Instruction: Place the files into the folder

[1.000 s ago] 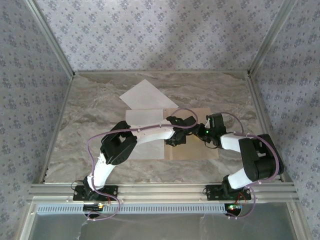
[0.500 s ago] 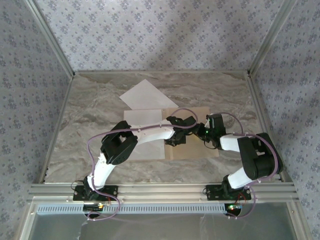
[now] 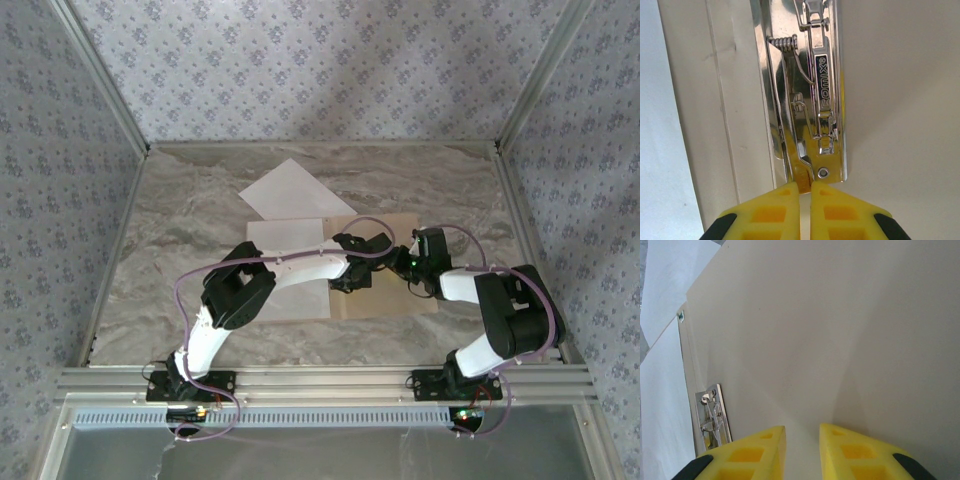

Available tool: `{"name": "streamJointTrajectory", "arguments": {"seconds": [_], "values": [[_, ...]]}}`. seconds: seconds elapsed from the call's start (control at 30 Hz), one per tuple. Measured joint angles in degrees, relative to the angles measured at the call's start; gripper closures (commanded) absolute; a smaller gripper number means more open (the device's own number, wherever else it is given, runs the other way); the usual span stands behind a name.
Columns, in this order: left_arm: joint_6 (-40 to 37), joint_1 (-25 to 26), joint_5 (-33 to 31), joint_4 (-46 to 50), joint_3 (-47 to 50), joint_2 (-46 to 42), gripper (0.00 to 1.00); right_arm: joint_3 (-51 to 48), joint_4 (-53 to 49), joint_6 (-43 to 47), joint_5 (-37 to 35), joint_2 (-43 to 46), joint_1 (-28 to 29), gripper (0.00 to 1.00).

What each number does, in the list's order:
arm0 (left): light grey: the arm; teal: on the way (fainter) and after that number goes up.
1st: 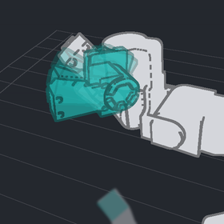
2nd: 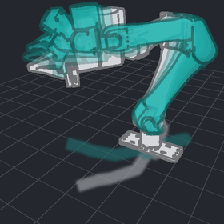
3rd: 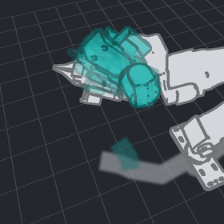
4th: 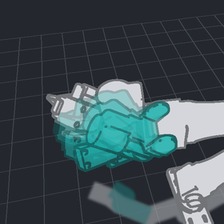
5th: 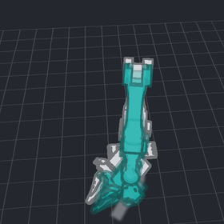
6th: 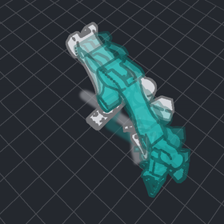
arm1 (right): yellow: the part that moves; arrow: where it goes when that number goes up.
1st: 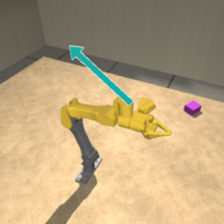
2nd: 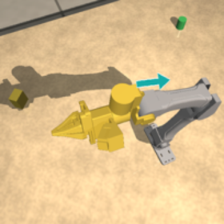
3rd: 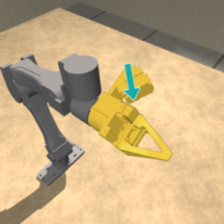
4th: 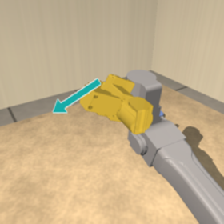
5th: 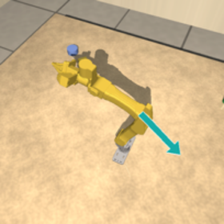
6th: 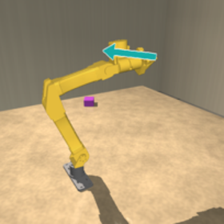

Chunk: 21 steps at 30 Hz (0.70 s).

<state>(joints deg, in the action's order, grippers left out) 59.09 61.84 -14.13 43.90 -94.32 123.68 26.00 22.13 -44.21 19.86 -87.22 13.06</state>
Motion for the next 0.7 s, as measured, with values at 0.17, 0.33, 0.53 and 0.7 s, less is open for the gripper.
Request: {"name": "streamJointTrajectory", "arguments": {"seconds": [0.17,0.33,0.53,0.7], "values": [[0.1,0.0,0.4,-0.5,0.0,0.1,0.92,-0.3,0.6,0.0,0.0,0.0,0.0,0.74],[0.0,0.0,0.7,-0.6,0.0,-0.2,0.92,-0.6,1.3,-0.2,-0.2,0.0,0.2,0.74],[-0.1,-0.4,1.4,-0.6,0.0,-1.0,0.92,-0.9,1.9,-0.2,-0.7,0.0,0.4,0.74],[-0.1,-0.9,2.1,-0.2,0.0,-2.0,0.92,-1.0,2.2,-0.2,-0.7,0.0,0.4,0.74]]}}
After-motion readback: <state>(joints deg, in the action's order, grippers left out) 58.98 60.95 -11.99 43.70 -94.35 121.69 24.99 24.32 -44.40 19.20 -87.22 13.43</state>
